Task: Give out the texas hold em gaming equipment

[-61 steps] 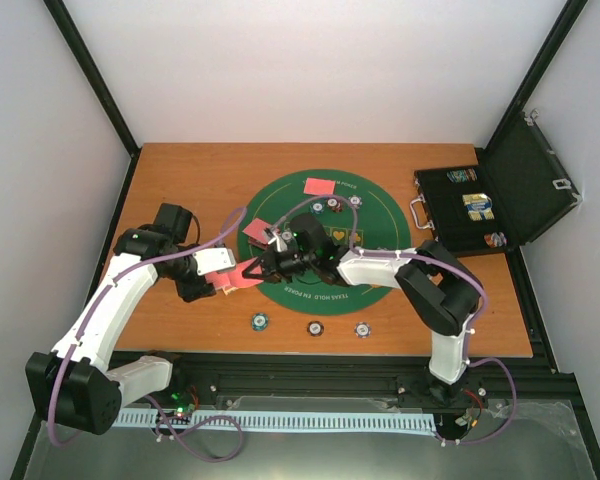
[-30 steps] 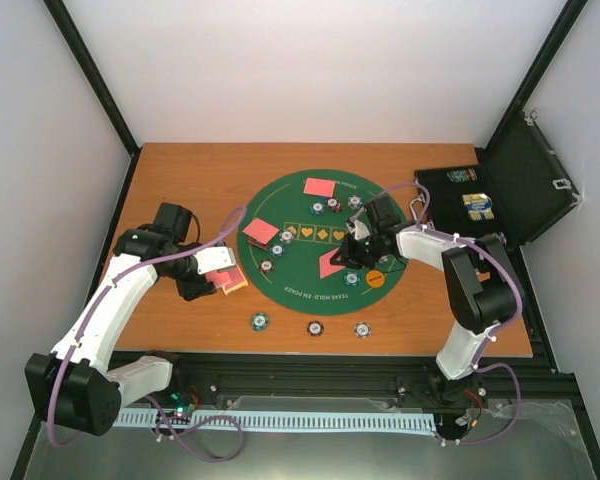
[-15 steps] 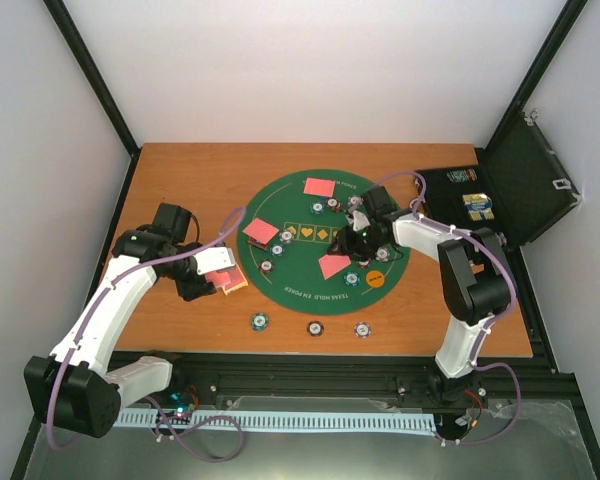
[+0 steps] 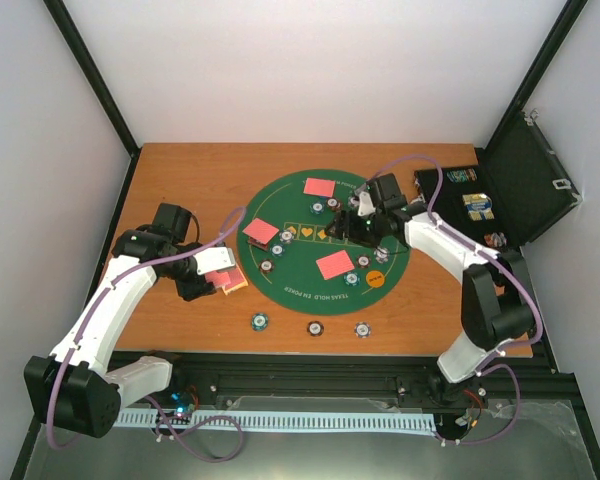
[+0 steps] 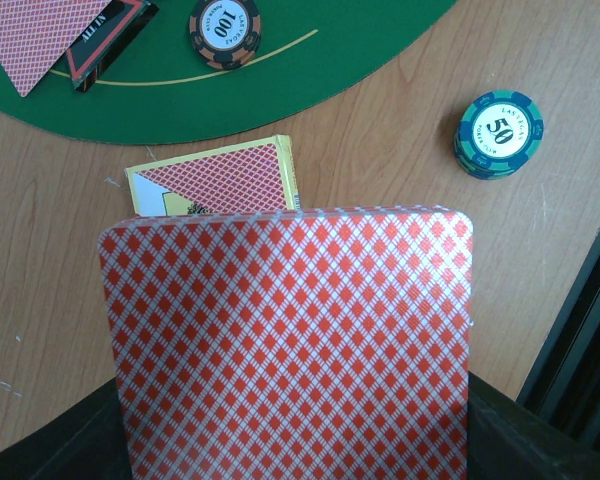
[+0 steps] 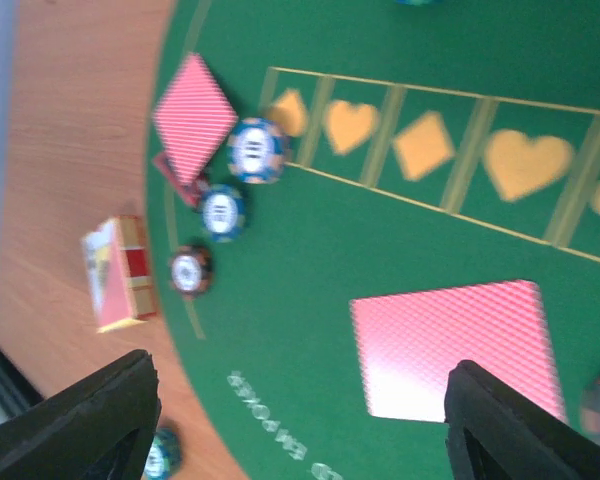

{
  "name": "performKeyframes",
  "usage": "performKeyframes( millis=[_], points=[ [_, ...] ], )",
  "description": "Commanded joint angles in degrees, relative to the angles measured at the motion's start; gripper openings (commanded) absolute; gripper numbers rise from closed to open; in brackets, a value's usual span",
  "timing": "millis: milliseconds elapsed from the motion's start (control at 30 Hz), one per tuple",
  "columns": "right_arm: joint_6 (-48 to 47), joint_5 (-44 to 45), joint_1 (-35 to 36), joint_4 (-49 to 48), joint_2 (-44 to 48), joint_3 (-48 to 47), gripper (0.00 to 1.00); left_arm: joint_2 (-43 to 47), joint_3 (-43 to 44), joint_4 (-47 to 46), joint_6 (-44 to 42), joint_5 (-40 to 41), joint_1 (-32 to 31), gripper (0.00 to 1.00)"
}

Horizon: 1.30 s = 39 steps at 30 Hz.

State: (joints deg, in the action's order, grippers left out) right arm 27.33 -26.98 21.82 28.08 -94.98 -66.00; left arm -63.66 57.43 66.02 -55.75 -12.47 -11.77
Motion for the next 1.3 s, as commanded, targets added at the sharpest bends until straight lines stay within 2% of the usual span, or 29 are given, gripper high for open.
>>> performKeyframes(
  millis=[0,100,167,200,400,700,900,1267],
  points=[
    [4.98,-2.04,6.04,-5.46,3.5,1.53,0.79,0.44,2.18,0.43,-0.73,-1.52,0.21,0.01],
    [10.5,-6.74,11.48,-14.09,4.09,5.06,0.81,0.34,2.33,0.58,-0.59,-1.84,0.17,0.01],
    [16.97,-12.06,14.74,-27.96,3.99,9.17,0.84,0.31,2.52,0.76,-0.72,-1.9,0.17,0.01],
    [19.98,-13.98,16.25,-31.78,3.56,10.81,0.85,0.29,2.56,0.8,-0.78,-1.92,0.17,0.01],
    [29.23,-14.41,23.71,-46.68,-0.22,10.79,0.87,0.35,2.63,0.77,-0.68,-1.77,0.16,0.01],
    [34.21,-13.67,30.77,-52.33,-9.4,5.92,0.87,0.6,2.51,0.72,-0.62,-2.26,0.17,0.02],
    [37.47,-14.21,32.02,-58.33,-12.85,4.28,0.85,0.55,2.41,1.17,-1.21,-2.34,0.17,0.01],
    [38.89,-14.89,32.99,-59.91,-15.53,2.45,0.85,0.38,2.31,1.22,-1.14,-2.06,0.15,0.01]
  ],
)
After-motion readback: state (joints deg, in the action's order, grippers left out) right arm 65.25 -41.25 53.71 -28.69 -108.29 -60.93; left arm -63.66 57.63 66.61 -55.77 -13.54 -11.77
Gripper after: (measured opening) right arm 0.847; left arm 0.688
